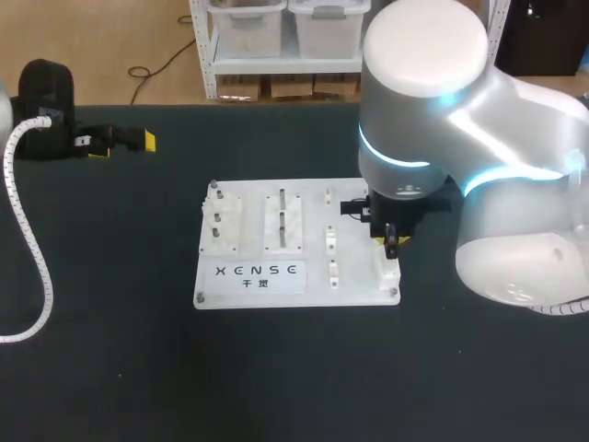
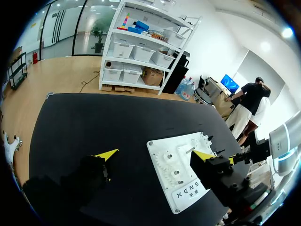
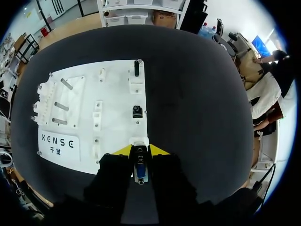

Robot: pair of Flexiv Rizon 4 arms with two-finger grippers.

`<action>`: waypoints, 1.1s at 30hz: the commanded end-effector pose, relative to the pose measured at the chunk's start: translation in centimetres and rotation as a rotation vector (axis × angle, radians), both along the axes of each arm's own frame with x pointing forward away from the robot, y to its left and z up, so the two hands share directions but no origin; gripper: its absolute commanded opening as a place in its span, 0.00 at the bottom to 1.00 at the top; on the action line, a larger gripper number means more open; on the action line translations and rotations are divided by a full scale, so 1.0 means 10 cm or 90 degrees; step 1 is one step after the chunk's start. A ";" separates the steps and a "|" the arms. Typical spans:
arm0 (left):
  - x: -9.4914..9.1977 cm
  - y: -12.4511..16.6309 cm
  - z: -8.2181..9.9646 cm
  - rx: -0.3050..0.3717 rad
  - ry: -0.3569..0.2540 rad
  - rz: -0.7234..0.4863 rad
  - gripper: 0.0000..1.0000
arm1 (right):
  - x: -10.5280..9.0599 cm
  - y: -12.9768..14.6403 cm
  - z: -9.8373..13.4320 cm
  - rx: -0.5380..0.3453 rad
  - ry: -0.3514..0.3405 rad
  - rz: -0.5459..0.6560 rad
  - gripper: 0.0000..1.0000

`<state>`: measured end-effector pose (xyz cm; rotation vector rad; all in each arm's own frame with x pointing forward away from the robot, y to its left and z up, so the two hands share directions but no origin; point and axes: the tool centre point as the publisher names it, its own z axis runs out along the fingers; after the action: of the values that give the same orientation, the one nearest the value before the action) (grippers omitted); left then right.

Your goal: Insert the USB connector, Ethernet cable, and multi-pin plug into their matching sockets one by one.

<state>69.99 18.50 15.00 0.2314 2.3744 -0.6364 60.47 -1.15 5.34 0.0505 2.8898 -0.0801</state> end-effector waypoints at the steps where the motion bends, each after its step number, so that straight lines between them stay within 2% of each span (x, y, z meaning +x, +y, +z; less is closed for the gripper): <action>1: 0.00 0.00 0.00 0.000 0.000 0.000 1.00 | -0.05 -0.02 -0.15 -0.002 -0.002 -0.004 0.00; 15: 0.00 0.00 0.00 0.000 0.000 0.000 1.00 | -0.09 0.00 -0.40 0.018 0.027 -0.026 0.00; 19: 0.00 0.00 0.00 0.000 0.000 0.000 1.00 | -0.09 -0.01 -0.49 0.024 0.051 -0.035 0.00; 24: 0.00 0.00 0.00 0.000 0.000 0.000 1.00 | -0.10 -0.03 -0.60 0.011 0.067 -0.034 0.00; 29: 0.00 0.00 0.00 0.000 0.000 0.000 1.00 | -0.08 -0.01 -0.62 0.008 0.073 -0.031 0.00; 30: 0.00 0.00 0.00 0.000 0.000 0.000 1.00 | -0.07 0.00 -0.59 0.008 0.070 -0.028 0.19; 31: 0.00 0.00 0.00 0.000 0.000 0.000 1.00 | -0.05 0.01 -0.57 0.007 0.067 -0.027 0.42; 32: 0.00 0.00 0.00 0.000 0.000 0.000 1.00 | -0.04 0.02 -0.55 0.009 0.060 -0.027 1.00; 33: 0.00 0.00 0.00 0.000 0.000 0.000 1.00 | -0.02 0.02 -0.52 0.010 0.054 -0.026 1.00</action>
<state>69.99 18.50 15.00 0.2314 2.3744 -0.6364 59.77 -0.93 4.31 0.1091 3.0019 -0.0759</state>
